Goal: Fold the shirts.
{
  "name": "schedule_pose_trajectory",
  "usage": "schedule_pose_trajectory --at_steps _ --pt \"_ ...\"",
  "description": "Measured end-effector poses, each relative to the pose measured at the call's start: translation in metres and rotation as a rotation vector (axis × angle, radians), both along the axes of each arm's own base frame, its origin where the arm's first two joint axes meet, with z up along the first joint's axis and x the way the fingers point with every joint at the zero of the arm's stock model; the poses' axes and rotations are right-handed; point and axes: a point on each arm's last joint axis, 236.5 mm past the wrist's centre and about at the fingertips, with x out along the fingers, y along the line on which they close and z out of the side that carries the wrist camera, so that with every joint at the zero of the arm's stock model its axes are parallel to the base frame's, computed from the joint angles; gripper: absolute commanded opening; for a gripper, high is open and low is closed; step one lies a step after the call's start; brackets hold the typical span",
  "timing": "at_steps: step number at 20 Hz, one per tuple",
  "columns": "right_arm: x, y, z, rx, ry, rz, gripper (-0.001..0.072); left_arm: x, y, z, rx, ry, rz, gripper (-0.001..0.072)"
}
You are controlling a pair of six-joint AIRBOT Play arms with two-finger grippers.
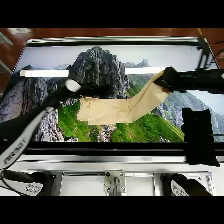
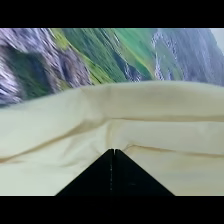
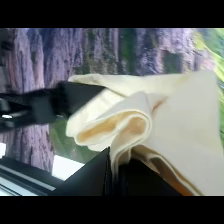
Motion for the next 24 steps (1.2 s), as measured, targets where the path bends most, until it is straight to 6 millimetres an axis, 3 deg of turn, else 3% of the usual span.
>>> schedule_pose_trajectory --at_steps 3,7,9,10,11,12,14,17,19,21,22,24 --pt "0.024 0.079 -0.027 0.043 -0.027 0.078 0.0056 0.030 0.114 0.070 0.053 -0.118 0.136 0.0035" --pt "0.035 0.203 -0.090 0.162 0.015 0.117 0.0057 0.018 0.244 0.157 0.101 -0.246 0.332 0.0036" --pt "0.035 0.255 -0.126 0.247 0.084 0.082 0.0080 -0.001 0.284 0.185 0.122 -0.280 0.399 0.0036" --pt "0.034 0.276 -0.140 0.282 0.114 0.067 0.0269 -0.011 0.298 0.194 0.134 -0.287 0.420 0.0036" --pt "0.034 0.297 -0.152 0.319 0.146 0.051 0.0507 -0.019 0.309 0.199 0.144 -0.290 0.437 0.0036" --pt "0.033 0.314 -0.160 0.352 0.172 0.040 0.0553 -0.026 0.316 0.203 0.154 -0.290 0.445 0.0037" --pt "0.029 0.341 -0.169 0.400 0.214 0.044 0.0553 -0.035 0.322 0.206 0.164 -0.285 0.447 0.0036" --pt "0.023 0.351 -0.168 0.414 0.246 0.111 0.0552 -0.039 0.328 0.205 0.178 -0.281 0.448 0.0037" --pt "0.013 0.340 -0.166 0.374 0.277 0.212 0.0553 -0.041 0.329 0.205 0.187 -0.284 0.440 0.0037" --pt "0.004 0.310 -0.167 0.284 0.311 0.310 0.0556 -0.041 0.331 0.204 0.199 -0.289 0.435 0.0037" --pt "-0.003 0.289 -0.172 0.210 0.333 0.362 0.0674 -0.042 0.330 0.204 0.203 -0.292 0.430 0.0037" --pt "-0.004 0.229 -0.181 0.033 0.368 0.408 0.0681 -0.042 0.330 0.203 0.207 -0.292 0.424 0.0037"
